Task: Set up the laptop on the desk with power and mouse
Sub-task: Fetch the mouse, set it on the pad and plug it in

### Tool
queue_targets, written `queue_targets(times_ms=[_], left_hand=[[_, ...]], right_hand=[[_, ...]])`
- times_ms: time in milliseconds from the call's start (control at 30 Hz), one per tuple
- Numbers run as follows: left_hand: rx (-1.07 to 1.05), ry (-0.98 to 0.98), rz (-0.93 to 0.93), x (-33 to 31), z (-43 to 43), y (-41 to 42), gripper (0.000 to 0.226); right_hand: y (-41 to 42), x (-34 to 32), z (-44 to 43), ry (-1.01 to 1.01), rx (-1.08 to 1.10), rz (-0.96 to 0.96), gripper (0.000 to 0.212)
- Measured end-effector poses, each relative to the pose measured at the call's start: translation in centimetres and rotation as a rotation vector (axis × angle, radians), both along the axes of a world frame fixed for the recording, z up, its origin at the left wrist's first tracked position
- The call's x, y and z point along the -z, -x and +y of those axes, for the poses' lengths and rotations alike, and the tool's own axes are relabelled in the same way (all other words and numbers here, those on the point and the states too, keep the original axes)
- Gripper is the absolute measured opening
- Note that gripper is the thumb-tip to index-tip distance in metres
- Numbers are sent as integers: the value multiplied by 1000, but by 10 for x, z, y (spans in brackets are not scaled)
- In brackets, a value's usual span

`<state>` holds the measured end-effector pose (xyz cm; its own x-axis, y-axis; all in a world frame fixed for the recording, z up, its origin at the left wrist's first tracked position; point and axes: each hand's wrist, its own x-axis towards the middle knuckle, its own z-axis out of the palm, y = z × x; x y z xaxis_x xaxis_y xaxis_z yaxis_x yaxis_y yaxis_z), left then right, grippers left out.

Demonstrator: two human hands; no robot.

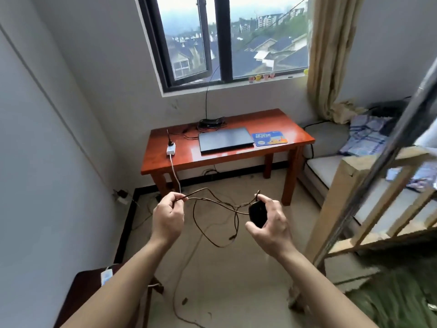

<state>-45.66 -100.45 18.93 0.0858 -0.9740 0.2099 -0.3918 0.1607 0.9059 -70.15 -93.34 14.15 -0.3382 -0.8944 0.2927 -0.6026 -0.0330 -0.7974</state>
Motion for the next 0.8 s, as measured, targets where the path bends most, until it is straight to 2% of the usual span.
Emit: queue_targets(times_ms=[133,333,500,700,800], left_hand=[[-32,26,15,-8,-72,13,25],[-73,-47,47,21,-219,34,24],[50,-47,32,35,-369,71,21],[208,-6,16,-1,-535,131,21],[244,29,4,-9,-584,157,18]], right_hand=[[18,-12,-88,8,-7,8,74],[46,12,-227,-49,-25,22,74],[80,27,-346,-74,69,23,76],[128,5,-470,-77,258,15,77],[150,1,-511,-74,319,28,76]])
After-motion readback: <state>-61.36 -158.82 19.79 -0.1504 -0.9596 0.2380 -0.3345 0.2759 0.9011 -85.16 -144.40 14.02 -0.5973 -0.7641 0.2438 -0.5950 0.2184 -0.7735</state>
